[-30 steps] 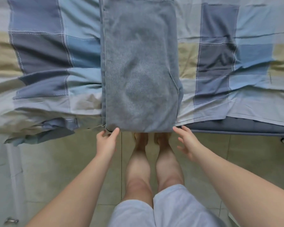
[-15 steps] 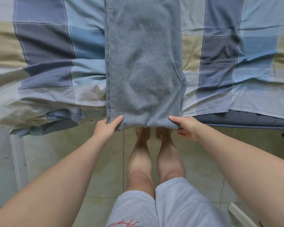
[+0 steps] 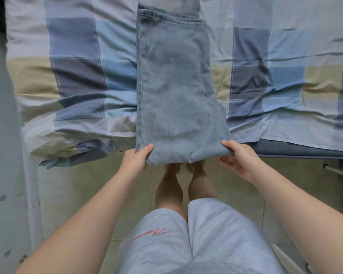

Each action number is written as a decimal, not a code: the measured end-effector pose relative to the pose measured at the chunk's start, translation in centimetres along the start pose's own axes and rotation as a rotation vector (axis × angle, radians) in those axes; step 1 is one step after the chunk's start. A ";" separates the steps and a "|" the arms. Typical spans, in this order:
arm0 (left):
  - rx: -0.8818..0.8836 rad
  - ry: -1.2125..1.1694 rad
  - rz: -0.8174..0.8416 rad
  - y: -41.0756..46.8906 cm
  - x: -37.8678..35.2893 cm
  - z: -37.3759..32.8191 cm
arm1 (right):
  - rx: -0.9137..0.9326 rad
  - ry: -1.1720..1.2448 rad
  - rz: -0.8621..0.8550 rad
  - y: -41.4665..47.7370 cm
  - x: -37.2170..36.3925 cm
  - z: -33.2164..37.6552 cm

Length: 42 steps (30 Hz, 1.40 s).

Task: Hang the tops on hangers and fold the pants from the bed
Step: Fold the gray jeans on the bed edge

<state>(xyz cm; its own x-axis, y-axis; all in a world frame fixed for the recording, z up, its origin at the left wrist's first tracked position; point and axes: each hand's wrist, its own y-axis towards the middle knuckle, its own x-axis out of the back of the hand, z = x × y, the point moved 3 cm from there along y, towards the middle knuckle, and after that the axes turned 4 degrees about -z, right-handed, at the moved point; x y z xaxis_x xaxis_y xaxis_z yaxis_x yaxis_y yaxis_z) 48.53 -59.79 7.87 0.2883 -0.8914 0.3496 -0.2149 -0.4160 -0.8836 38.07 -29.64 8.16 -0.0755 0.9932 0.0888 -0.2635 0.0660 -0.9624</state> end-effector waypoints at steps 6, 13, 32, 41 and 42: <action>0.014 -0.276 -0.005 -2.7 1.3 -7.3 | 0.106 0.147 -0.027 -4.1 -1.2 7.7; 0.055 -0.433 0.104 -1.5 1.8 -18.6 | 0.170 0.279 -0.003 -3.7 -4.3 18.4; -0.425 -0.082 -0.147 17.6 -6.5 -36.1 | 0.321 -0.088 -0.048 17.8 -13.9 32.6; -0.995 0.964 -0.368 18.8 -8.2 -28.0 | 0.827 -1.226 -0.132 21.5 -14.2 24.2; -1.026 0.922 -0.409 18.5 -8.0 -27.8 | 0.825 -1.224 -0.122 21.6 -13.8 23.8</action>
<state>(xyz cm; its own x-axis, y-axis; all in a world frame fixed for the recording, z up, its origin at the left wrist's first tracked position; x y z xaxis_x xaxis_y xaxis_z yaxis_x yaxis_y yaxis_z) 16.32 -65.37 -2.61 -0.1172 -0.3116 0.9430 -0.9453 -0.2561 -0.2021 10.49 -44.21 -7.71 -0.6475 0.2617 0.7157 -0.7551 -0.3467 -0.5564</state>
